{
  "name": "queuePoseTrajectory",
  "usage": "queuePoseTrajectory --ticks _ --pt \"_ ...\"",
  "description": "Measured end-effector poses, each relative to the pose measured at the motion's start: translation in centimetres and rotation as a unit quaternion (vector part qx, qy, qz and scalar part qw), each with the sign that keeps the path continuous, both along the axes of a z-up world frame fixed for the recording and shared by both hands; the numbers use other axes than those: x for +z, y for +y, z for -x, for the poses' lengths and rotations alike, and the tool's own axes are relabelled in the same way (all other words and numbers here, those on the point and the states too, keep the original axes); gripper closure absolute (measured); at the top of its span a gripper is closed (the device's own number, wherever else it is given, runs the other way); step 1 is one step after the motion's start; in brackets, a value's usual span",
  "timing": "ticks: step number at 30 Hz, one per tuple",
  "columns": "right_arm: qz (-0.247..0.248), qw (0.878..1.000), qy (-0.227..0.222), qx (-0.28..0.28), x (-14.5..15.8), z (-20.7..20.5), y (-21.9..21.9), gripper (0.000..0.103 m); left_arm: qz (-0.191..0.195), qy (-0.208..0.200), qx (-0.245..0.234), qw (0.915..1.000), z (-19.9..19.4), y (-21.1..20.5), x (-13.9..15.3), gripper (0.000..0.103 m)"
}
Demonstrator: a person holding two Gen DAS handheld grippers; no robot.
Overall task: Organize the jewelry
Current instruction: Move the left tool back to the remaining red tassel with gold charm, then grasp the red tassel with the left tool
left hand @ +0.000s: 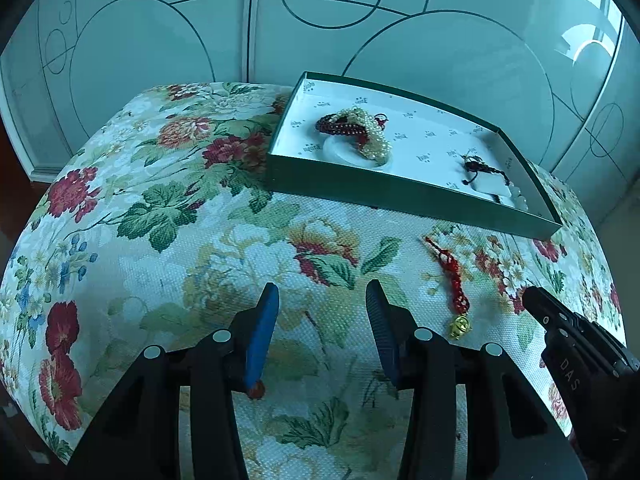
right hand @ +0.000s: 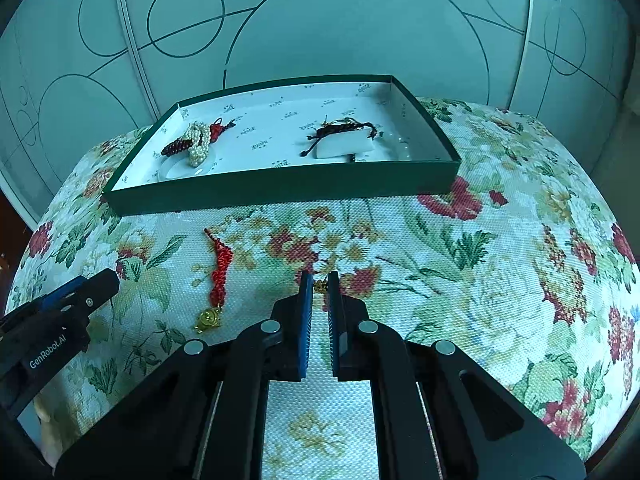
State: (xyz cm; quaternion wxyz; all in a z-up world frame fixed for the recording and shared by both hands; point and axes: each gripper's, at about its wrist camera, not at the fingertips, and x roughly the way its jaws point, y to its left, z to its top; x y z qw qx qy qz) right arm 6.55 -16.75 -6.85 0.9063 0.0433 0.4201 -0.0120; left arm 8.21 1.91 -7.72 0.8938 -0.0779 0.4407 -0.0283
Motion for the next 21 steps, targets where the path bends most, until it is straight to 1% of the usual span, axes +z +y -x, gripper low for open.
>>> queuePoseTrajectory --ticks 4,5,6,7,8,12,16,18,20,21 --pt "-0.006 1.000 -0.006 -0.004 0.4 0.6 -1.4 0.096 0.013 0.003 -0.026 0.9996 0.2 -2.1 0.4 0.057" --pt "-0.007 1.000 -0.008 -0.004 0.5 0.7 -1.7 0.096 0.014 0.002 -0.032 0.9994 0.2 -2.7 0.5 0.056" --pt "-0.008 1.000 -0.009 -0.005 0.5 0.9 -2.0 0.095 0.014 0.002 -0.035 0.9993 0.2 -3.2 0.6 0.051" --pt "-0.010 1.000 -0.011 -0.006 0.6 1.1 -2.3 0.095 0.015 0.000 -0.038 0.9992 0.1 -3.7 0.7 0.040" --pt "-0.013 1.000 -0.012 -0.008 0.6 1.2 -2.6 0.096 0.018 -0.003 -0.039 0.9991 0.1 -4.2 0.9 0.037" --pt "-0.028 0.999 -0.012 -0.013 0.5 1.5 -3.8 0.096 0.016 -0.008 -0.049 0.9986 -0.4 -6.0 1.0 0.037" --pt "-0.040 0.999 -0.012 -0.018 0.4 1.8 -4.6 0.095 0.001 -0.003 -0.057 0.9984 -0.8 -7.6 0.5 0.037" --pt "-0.044 0.999 -0.012 -0.020 0.3 1.8 -4.9 0.095 -0.009 -0.002 -0.059 0.9982 -1.0 -8.3 0.2 0.039" --pt "-0.051 0.998 -0.010 -0.021 0.1 1.8 -5.1 0.095 -0.021 -0.003 -0.060 0.9980 -1.2 -8.8 0.1 0.048" --pt "-0.053 0.998 -0.010 -0.021 0.1 1.8 -5.2 0.095 -0.025 -0.001 -0.061 0.9978 -1.3 -8.9 0.0 0.050"
